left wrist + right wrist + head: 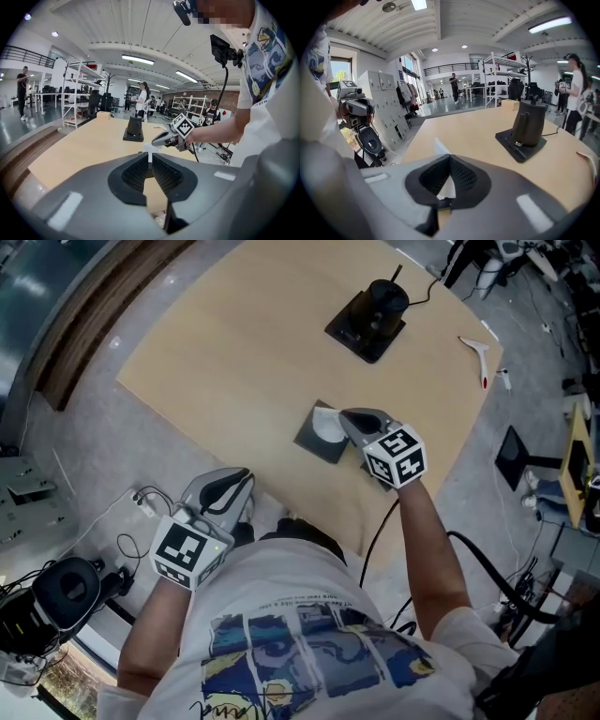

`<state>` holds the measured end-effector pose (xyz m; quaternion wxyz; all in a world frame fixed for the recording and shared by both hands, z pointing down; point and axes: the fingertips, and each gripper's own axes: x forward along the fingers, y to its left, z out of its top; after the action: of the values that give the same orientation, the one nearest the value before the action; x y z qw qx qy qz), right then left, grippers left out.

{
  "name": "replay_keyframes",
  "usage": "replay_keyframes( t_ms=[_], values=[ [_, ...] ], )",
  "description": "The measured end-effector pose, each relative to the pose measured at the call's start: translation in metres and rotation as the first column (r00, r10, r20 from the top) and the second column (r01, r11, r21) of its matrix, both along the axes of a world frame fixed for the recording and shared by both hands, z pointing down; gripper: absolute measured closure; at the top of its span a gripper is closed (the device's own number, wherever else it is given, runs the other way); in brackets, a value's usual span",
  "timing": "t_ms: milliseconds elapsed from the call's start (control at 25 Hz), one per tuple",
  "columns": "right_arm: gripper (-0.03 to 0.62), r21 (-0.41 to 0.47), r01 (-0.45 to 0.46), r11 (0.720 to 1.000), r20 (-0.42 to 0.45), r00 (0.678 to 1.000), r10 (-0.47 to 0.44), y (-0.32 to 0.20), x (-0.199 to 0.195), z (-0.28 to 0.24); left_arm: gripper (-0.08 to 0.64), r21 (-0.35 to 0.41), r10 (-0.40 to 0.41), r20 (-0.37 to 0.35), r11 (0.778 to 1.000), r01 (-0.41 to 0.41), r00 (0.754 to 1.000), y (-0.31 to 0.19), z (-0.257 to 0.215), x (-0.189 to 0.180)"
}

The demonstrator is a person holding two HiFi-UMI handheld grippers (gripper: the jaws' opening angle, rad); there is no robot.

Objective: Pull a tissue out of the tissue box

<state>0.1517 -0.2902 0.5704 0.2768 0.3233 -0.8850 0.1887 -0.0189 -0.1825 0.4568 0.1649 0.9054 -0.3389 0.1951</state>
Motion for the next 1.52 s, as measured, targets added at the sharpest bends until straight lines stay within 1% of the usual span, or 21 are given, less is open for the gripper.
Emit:
replay_keyframes(
  t_ms=[400,800,1160,1520],
  values=[
    [0.589,0.045,-0.012,0.999,0.009,1.0,0.012,-0.003,0.003,-0.025,0.531,0.01,0.014,-0.002,1.0,-0.014,1.0,0.0,-0.005,0.003],
    [0.589,0.083,-0.014,0.996,-0.003,1.0,0.015,-0.003,0.003,-0.046,0.531,0.016,0.028,-0.01,0.999,-0.028,1.0,0.002,-0.005,0.002],
    [0.589,0.124,-0.056,0.991,-0.002,0.998,0.057,0.01,0.007,-0.069,0.531,0.026,0.061,-0.026,0.998,-0.061,0.998,0.017,-0.01,0.002],
    [0.589,0.181,-0.111,0.977,0.006,0.994,0.112,0.026,0.007,-0.099,0.531,0.044,0.112,-0.041,0.993,-0.11,0.993,0.026,-0.013,-0.003]
  ],
)
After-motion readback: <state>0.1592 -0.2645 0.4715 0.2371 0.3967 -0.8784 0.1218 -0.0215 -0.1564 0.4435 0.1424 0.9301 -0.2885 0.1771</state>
